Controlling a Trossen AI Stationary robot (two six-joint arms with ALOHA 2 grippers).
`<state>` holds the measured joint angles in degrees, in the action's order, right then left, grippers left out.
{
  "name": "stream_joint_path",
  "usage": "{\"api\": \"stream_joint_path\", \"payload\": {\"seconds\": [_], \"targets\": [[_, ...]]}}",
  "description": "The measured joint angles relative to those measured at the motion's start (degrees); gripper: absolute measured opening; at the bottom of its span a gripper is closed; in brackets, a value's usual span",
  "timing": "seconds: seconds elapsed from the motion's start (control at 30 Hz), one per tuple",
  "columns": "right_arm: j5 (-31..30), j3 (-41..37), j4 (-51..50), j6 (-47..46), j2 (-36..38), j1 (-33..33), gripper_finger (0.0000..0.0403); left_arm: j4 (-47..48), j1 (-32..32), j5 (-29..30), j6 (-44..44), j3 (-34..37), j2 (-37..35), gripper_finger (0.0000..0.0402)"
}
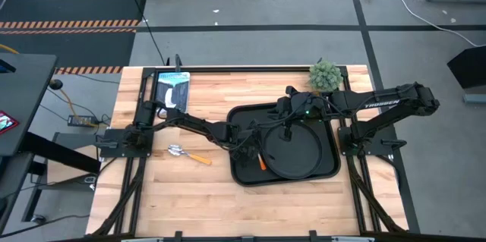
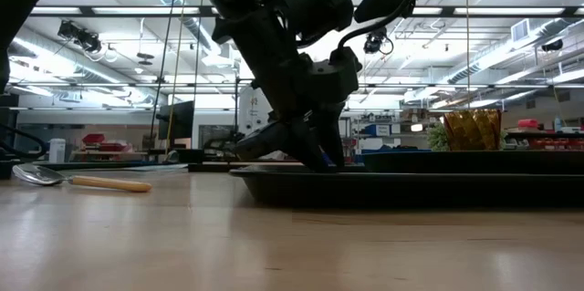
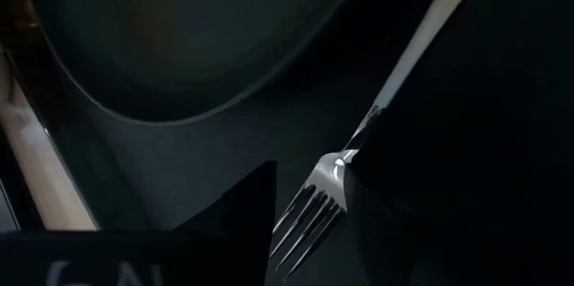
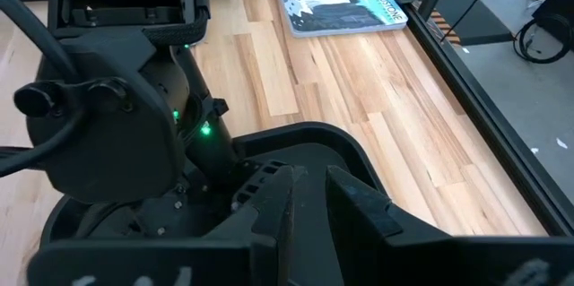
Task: Pick and place plate/cup/fork/spoon on tray
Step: Put the orange fork on the black tray to the left of the black plate
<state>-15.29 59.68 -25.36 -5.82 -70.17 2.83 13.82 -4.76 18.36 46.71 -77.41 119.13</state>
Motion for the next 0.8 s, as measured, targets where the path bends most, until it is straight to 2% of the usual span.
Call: {"api": "stream_joint_path", "payload": {"seconds": [0.43, 0.6, 0.8], "targets": [[0.0, 0.0, 0.1, 0.4, 0.0, 0.0, 0.0075, 1.6, -0.6, 1.7, -1.1, 0.0, -1.0, 0.0142], [0.0, 0.0, 0.5, 0.4, 0.0, 0.0, 0.0075, 2.1, -0.7, -5.2, -4.9, 0.0, -1.0, 0.0142], [0.0, 0.0, 0.8, 0.4, 0.0, 0.0, 0.0075, 0.6, -0.4, -6.0, -7.8, 0.0, -1.0, 0.0142]]}}
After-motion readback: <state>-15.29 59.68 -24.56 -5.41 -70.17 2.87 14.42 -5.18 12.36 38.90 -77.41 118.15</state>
